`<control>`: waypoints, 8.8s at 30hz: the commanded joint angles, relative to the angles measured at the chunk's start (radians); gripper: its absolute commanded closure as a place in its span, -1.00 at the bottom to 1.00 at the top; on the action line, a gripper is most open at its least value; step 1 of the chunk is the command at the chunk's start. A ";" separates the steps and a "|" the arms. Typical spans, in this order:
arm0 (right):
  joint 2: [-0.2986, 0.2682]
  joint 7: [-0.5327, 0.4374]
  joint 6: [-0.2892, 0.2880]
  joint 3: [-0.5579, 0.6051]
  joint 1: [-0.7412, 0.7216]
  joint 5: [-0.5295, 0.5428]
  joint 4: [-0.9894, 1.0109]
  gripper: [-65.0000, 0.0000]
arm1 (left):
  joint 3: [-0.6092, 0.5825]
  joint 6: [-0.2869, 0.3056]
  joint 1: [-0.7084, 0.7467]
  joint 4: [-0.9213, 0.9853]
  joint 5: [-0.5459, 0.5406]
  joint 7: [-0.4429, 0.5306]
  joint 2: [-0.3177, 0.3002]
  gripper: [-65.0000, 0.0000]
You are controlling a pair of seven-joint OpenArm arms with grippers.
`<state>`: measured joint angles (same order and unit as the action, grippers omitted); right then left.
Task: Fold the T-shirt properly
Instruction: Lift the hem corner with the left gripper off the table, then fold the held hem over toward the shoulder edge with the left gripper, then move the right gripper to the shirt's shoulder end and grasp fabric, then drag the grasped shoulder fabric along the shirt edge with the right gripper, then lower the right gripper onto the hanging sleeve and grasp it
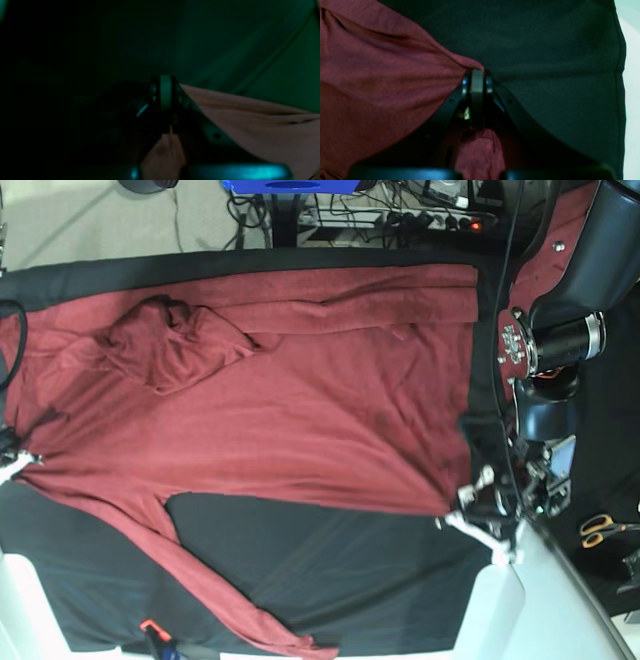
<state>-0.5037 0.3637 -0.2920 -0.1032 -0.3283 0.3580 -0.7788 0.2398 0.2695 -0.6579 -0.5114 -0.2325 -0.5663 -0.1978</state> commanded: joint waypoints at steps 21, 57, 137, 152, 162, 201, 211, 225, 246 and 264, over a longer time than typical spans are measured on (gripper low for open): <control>-0.051 -0.033 0.007 -0.039 -0.044 0.000 0.031 1.00 | -0.007 0.009 0.209 -0.343 -0.328 -0.196 -0.061 1.00; -0.043 0.033 0.001 -0.166 0.183 0.003 -0.069 1.00 | 0.109 0.007 0.877 -1.194 -0.351 -0.433 -0.025 1.00; 0.076 -0.090 -0.082 0.210 -0.334 -0.001 0.396 0.05 | 0.223 0.006 0.877 -1.018 -0.344 -0.357 -0.101 -0.33; 0.116 -0.179 -0.091 0.211 -0.283 -0.001 0.526 0.18 | 0.223 0.006 0.878 -1.016 -0.344 -0.357 -0.098 -0.33; 0.113 -0.174 -0.088 0.204 -0.257 -0.001 0.520 1.00 | 0.223 0.006 0.880 -1.019 -0.344 -0.358 -0.096 -0.33; 0.195 0.377 -0.091 -0.197 0.504 0.005 -0.782 1.00 | 0.211 0.006 0.875 -1.013 -0.344 -0.358 -0.098 -0.32; 0.277 0.377 -0.091 -0.198 0.625 0.005 -0.870 1.00 | 0.211 0.006 0.870 -0.990 -0.344 -0.358 -0.099 -0.32; 0.320 0.378 -0.089 -0.198 0.674 0.005 -0.824 0.42 | 0.211 0.006 0.867 -0.958 -0.344 -0.357 -0.101 -0.32; 0.202 0.486 -0.112 -0.129 0.110 0.000 -0.569 0.15 | 0.211 0.006 0.867 -0.958 -0.344 -0.357 -0.102 -0.32; 0.202 -0.085 -0.117 0.170 -0.289 -0.001 0.503 0.01 | 0.218 0.006 0.867 -0.955 -0.344 -0.357 -0.099 -0.32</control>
<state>-0.2939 0.2642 -0.4011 0.0658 -0.6003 0.3588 -0.2726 0.4538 0.2695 0.2161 -1.4517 -0.5697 -0.9321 -0.2806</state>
